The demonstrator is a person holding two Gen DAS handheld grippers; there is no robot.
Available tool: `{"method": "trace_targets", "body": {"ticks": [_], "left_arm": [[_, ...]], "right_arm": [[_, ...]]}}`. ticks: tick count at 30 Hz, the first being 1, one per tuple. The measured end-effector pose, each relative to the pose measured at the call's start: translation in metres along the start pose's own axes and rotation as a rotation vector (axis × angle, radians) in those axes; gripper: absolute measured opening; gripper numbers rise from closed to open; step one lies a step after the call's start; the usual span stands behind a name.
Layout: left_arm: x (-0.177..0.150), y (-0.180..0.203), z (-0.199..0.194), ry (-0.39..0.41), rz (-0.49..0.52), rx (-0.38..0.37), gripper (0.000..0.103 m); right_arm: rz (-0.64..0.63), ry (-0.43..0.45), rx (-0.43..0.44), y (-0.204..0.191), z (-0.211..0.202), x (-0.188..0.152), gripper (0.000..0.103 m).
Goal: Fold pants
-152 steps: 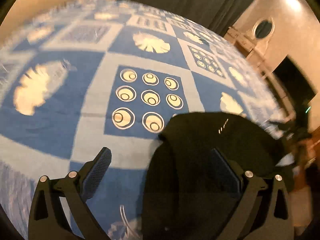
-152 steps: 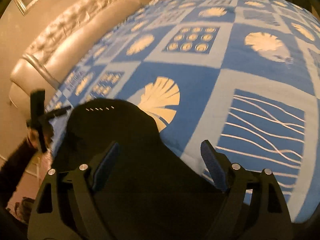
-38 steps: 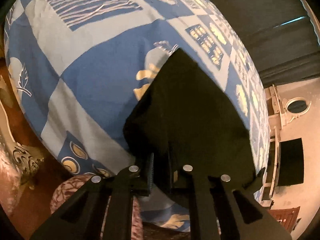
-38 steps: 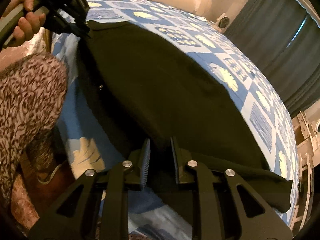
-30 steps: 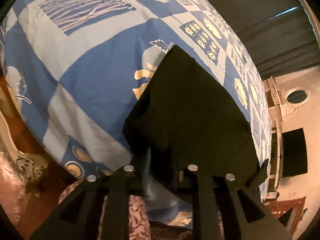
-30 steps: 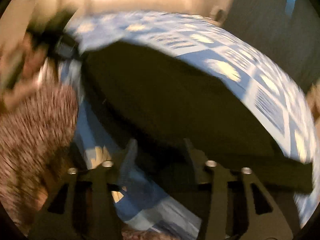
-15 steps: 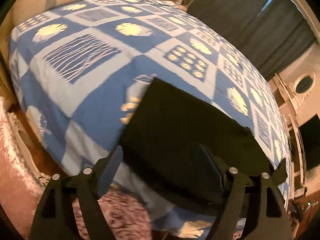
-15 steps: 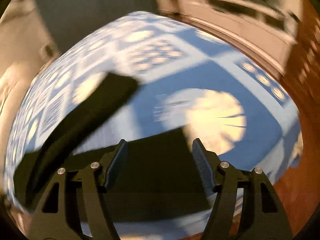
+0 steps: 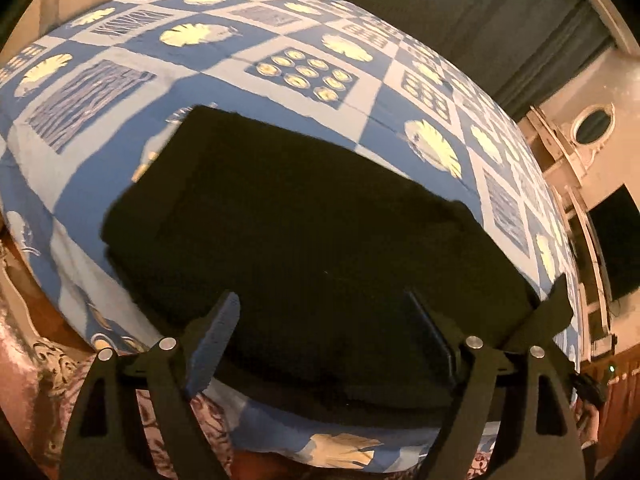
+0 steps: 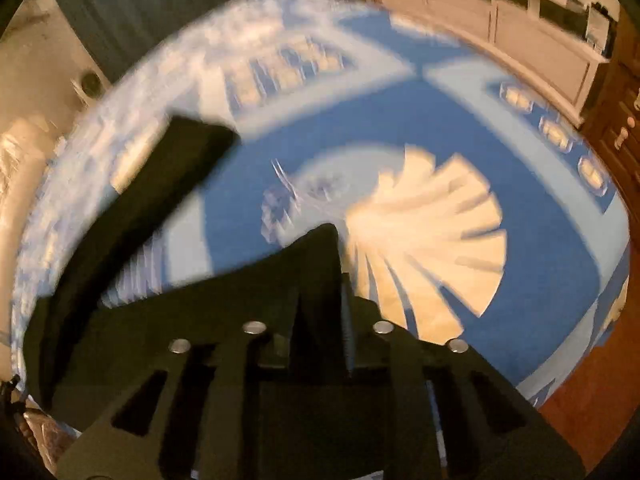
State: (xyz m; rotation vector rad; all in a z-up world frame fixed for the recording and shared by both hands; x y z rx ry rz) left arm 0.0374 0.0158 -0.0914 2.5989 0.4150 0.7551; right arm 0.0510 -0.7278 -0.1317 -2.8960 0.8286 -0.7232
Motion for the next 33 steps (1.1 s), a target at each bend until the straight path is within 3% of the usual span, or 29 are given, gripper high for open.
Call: {"method": "trace_targets", "body": {"ticks": [1,2,3,4,5,7,10,11,14,17,19,22,23,27,29,30,33], "left_arm": [[-0.002,0.002,0.003,-0.008,0.008,-0.002,0.082],[-0.003,0.003,0.005,-0.013,0.018,-0.005,0.082],[-0.004,0.005,0.006,-0.013,0.024,-0.008,0.082],[-0.004,0.006,0.008,-0.013,0.030,-0.013,0.082],[-0.004,0.008,0.009,-0.011,0.034,-0.016,0.082],[-0.003,0.013,0.013,-0.003,0.052,-0.018,0.082],[-0.001,0.020,0.016,0.006,0.099,-0.013,0.083],[-0.001,0.023,0.017,0.008,0.120,-0.009,0.083],[-0.004,0.025,0.019,0.005,0.161,-0.002,0.083],[-0.009,0.022,0.022,-0.008,0.180,0.002,0.083],[-0.012,0.022,0.022,-0.007,0.193,0.002,0.083],[-0.016,0.025,0.022,-0.008,0.232,0.002,0.085],[-0.017,0.026,0.022,-0.010,0.241,0.000,0.085],[-0.018,0.028,0.025,-0.009,0.252,0.001,0.085],[-0.018,0.029,0.023,-0.006,0.236,-0.006,0.086],[-0.018,0.030,0.022,-0.007,0.226,-0.018,0.085],[-0.020,0.039,0.017,-0.004,0.209,-0.066,0.085]], "right_arm": [[0.027,0.008,-0.007,0.003,-0.003,0.002,0.032],[0.057,0.024,-0.060,0.008,-0.008,0.006,0.054],[0.100,0.067,-0.189,0.014,-0.020,0.012,0.062],[0.131,0.130,-0.262,0.011,-0.035,0.020,0.065],[0.149,0.181,-0.223,-0.004,-0.046,0.028,0.068],[0.151,0.198,-0.089,-0.045,-0.052,0.040,0.076],[0.096,0.129,0.063,-0.128,-0.031,0.059,0.077],[0.066,0.098,0.069,-0.159,-0.017,0.066,0.077],[0.013,0.025,-0.025,-0.218,0.025,0.081,0.078],[0.003,-0.063,-0.154,-0.248,0.066,0.090,0.082],[-0.034,-0.109,-0.255,-0.258,0.085,0.085,0.085],[-0.040,-0.114,-0.302,-0.258,0.087,0.081,0.086],[-0.022,-0.115,-0.305,-0.253,0.085,0.080,0.085],[-0.001,-0.113,-0.264,-0.229,0.074,0.074,0.051],[0.024,-0.111,-0.189,-0.223,0.058,0.070,0.024],[0.059,-0.082,-0.105,-0.219,0.043,0.069,0.017],[0.096,0.030,0.006,-0.209,0.001,0.068,0.010]]}}
Point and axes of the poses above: each gripper's, at about its wrist camera, not at the fingertips, and z roughly the way its jaws point, y to its right, x to its top, the point moved 6 cm from there along z, roughly the way its jaws point, and after that the axes turned 6 degrees about -x, right-handed, at the moved point
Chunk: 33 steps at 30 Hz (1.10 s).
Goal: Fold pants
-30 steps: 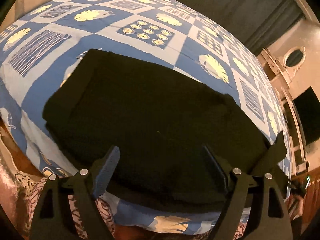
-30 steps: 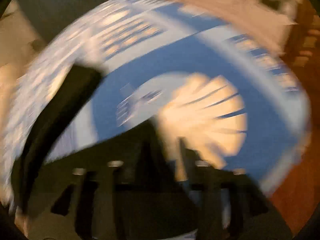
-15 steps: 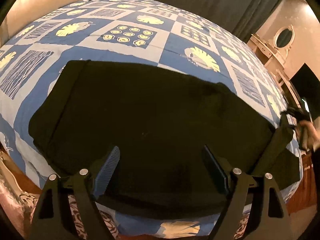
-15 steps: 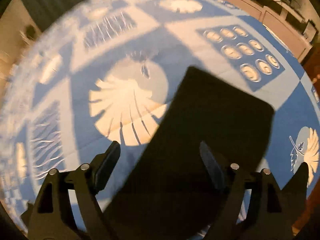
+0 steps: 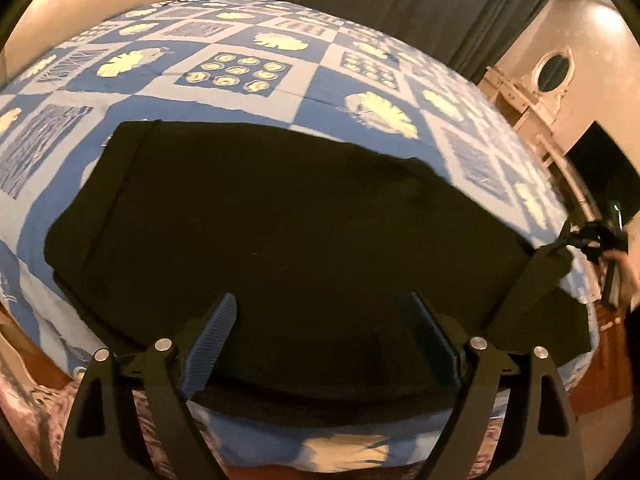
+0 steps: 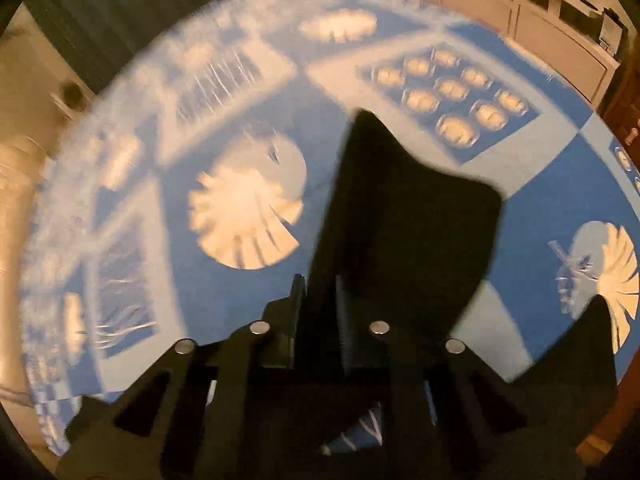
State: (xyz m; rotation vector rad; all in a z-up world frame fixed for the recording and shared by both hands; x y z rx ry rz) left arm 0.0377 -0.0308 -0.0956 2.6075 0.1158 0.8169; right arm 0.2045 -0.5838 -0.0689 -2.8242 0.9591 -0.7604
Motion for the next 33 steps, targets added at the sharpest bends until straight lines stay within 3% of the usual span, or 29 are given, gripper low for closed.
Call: {"method": "trace_targets", "body": {"ticks": [3,6,8,11,13,15,18,24,26,30,32,33], "left_arm": [[-0.004,0.017,-0.001,0.000,0.031,-0.032,0.086],[-0.012,0.037,0.001,-0.012,0.062,-0.074,0.086],[-0.020,0.050,0.007,-0.036,0.083,-0.095,0.086],[-0.026,0.062,0.014,-0.052,0.098,-0.096,0.086],[-0.027,0.070,0.016,-0.056,0.097,-0.102,0.085],[-0.027,0.075,0.017,-0.061,0.099,-0.112,0.086],[-0.027,0.079,0.021,-0.062,0.098,-0.116,0.086],[-0.025,0.066,0.030,-0.101,0.041,-0.145,0.085],[-0.023,0.062,0.031,-0.111,0.030,-0.161,0.085],[-0.022,0.063,0.031,-0.129,0.040,-0.176,0.085],[-0.022,0.063,0.031,-0.135,0.046,-0.184,0.086],[-0.022,0.063,0.031,-0.137,0.051,-0.188,0.086]], "right_arm": [[0.078,0.119,0.118,0.037,-0.056,-0.012,0.009],[0.185,0.207,0.180,0.095,-0.096,-0.041,0.008],[0.256,0.224,0.176,0.136,-0.102,-0.064,0.008],[0.253,0.164,0.126,0.154,-0.088,-0.078,0.012],[0.211,0.148,0.123,0.139,-0.080,-0.076,0.019],[0.128,0.138,0.113,0.106,-0.075,-0.065,0.048],[0.057,0.091,0.104,0.048,-0.050,-0.040,0.063],[-0.018,-0.037,-0.131,-0.037,0.022,-0.007,0.073],[-0.026,-0.076,-0.237,-0.052,0.046,-0.002,0.078],[-0.055,-0.183,-0.399,-0.055,0.077,-0.013,0.078],[-0.034,-0.186,-0.389,-0.050,0.077,-0.018,0.075],[-0.034,-0.185,-0.383,-0.049,0.076,-0.019,0.061]]}}
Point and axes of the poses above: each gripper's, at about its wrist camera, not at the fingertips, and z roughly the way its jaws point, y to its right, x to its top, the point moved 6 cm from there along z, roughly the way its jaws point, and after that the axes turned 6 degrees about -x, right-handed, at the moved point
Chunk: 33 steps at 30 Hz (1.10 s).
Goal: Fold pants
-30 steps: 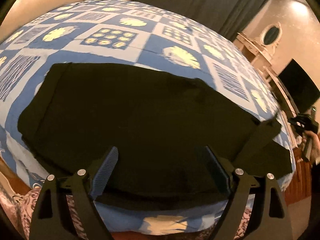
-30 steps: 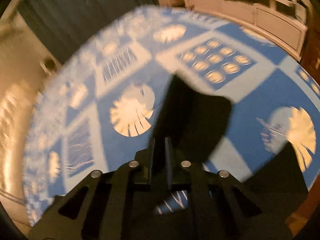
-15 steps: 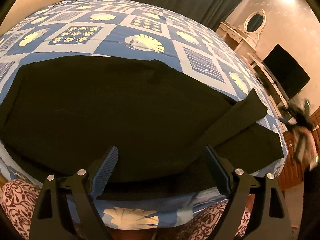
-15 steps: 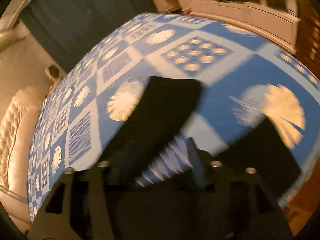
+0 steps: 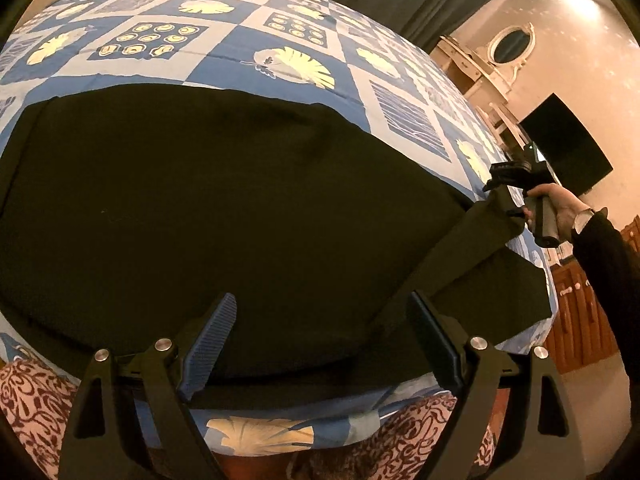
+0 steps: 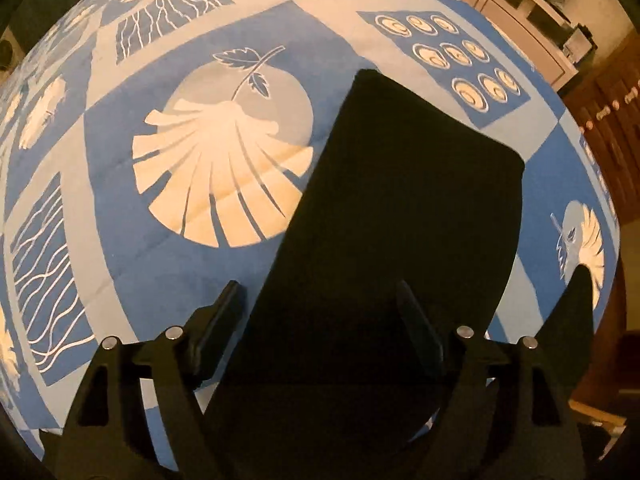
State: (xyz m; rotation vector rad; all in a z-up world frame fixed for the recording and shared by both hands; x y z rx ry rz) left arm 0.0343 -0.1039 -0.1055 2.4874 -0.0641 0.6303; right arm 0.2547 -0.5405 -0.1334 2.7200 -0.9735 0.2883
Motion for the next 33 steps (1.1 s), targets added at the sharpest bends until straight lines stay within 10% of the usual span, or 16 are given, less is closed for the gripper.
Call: {"method": "trace_targets", "body": {"ticks": [5,14,23,27,33], "left_arm": [[-0.001,0.001,-0.001,0.002,0.008,-0.007,0.085],[-0.004,0.008,-0.008,0.021,-0.015,-0.024,0.085],[-0.025,0.033,-0.002,0.001,0.048,-0.022,0.086],[-0.029,0.037,-0.002,0.000,0.036,-0.012,0.085],[-0.037,0.042,0.001,-0.010,0.020,-0.025,0.086]], "right_arm": [[0.051,-0.015,0.171,0.025,-0.008,-0.005,0.005],[0.289,0.242,0.553,0.144,-0.078,-0.068,0.006],[0.466,0.164,0.714,0.229,-0.032,-0.160,0.007],[0.625,0.188,0.806,0.254,-0.015,-0.164,0.057],[0.798,0.249,0.902,0.284,0.004,-0.149,0.058]]}}
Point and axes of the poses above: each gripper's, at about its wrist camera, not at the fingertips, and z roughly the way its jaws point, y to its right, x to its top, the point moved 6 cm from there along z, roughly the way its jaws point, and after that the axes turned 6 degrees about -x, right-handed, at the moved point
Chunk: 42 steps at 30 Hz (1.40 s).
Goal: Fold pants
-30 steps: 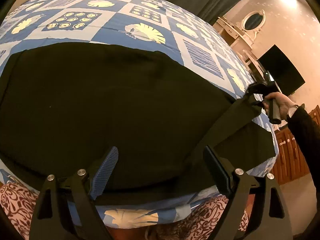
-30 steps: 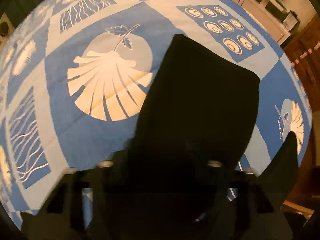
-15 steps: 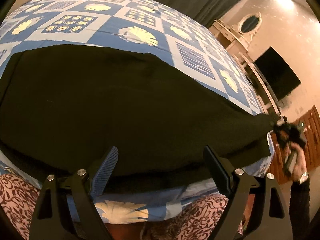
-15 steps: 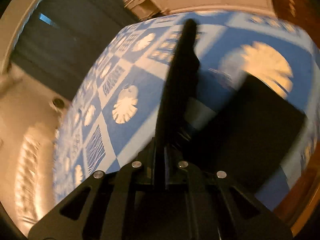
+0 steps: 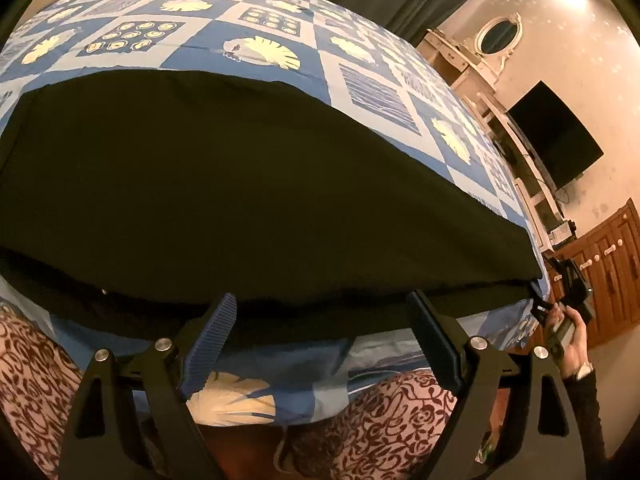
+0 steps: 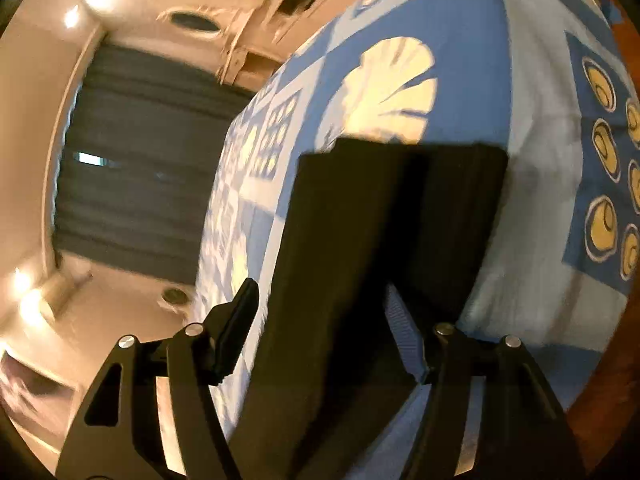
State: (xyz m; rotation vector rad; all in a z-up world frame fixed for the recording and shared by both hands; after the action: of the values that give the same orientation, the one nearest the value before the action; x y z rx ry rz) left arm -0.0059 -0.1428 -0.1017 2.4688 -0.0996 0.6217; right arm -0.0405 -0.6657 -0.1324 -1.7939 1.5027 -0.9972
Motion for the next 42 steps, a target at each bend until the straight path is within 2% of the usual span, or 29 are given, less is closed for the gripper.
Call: {"method": "trace_targets", "body": {"ticks": [1,2,3,9,11,14,16,17,19,20,21,22,24,27,30,33,42], "left_arm": [[-0.002,0.002,0.000,-0.003,0.001,-0.002,0.086],[-0.004,0.004,0.001,-0.010,0.005,-0.002,0.086],[-0.005,0.005,0.002,-0.013,0.008,-0.002,0.085],[-0.008,0.016,-0.002,0.001,0.004,-0.053,0.085],[-0.007,0.020,-0.001,0.002,0.010,-0.070,0.085],[-0.007,0.025,0.003,-0.004,0.027,-0.096,0.086],[-0.007,0.025,0.007,-0.014,0.036,-0.091,0.085],[-0.007,0.024,0.007,-0.014,0.035,-0.087,0.085],[-0.005,0.020,0.003,0.004,0.027,-0.091,0.085],[-0.005,0.018,0.002,0.010,0.025,-0.095,0.085],[-0.005,0.016,0.001,0.015,0.023,-0.096,0.085],[-0.005,0.014,-0.001,0.022,0.019,-0.097,0.085],[-0.004,0.010,-0.001,0.033,0.004,-0.098,0.085],[-0.004,0.010,0.003,0.031,-0.024,-0.111,0.085],[-0.005,0.015,0.005,0.040,-0.041,-0.130,0.085],[-0.007,0.019,0.010,0.035,-0.064,-0.144,0.085],[-0.007,0.020,0.018,0.025,-0.103,-0.151,0.085]], "right_arm": [[0.019,-0.004,0.018,0.002,0.002,0.004,0.047],[0.021,-0.010,0.023,0.001,0.005,0.008,0.009],[0.004,-0.025,0.013,-0.001,0.006,0.012,0.006],[-0.130,0.019,-0.015,-0.009,-0.031,0.026,0.005],[-0.116,0.022,-0.026,0.000,-0.035,0.026,0.005],[-0.063,0.003,-0.099,0.038,-0.022,0.026,0.005],[-0.012,-0.008,-0.054,0.047,-0.013,0.025,0.005],[0.014,-0.005,-0.031,0.048,-0.014,0.026,0.010],[0.045,0.011,-0.008,0.045,-0.022,0.023,0.029],[0.060,0.013,0.010,0.040,-0.030,0.017,0.042],[0.072,0.009,0.023,0.037,-0.035,0.012,0.049],[0.085,0.000,0.040,0.034,-0.040,0.004,0.049],[0.083,-0.078,0.107,0.018,-0.040,-0.024,0.049],[0.042,-0.238,0.154,-0.004,-0.029,-0.081,0.049],[0.011,-0.424,0.183,-0.019,-0.010,-0.143,0.049],[0.018,-0.539,0.191,-0.023,0.007,-0.184,0.049],[0.027,-0.650,0.175,-0.020,0.032,-0.235,0.049]]}}
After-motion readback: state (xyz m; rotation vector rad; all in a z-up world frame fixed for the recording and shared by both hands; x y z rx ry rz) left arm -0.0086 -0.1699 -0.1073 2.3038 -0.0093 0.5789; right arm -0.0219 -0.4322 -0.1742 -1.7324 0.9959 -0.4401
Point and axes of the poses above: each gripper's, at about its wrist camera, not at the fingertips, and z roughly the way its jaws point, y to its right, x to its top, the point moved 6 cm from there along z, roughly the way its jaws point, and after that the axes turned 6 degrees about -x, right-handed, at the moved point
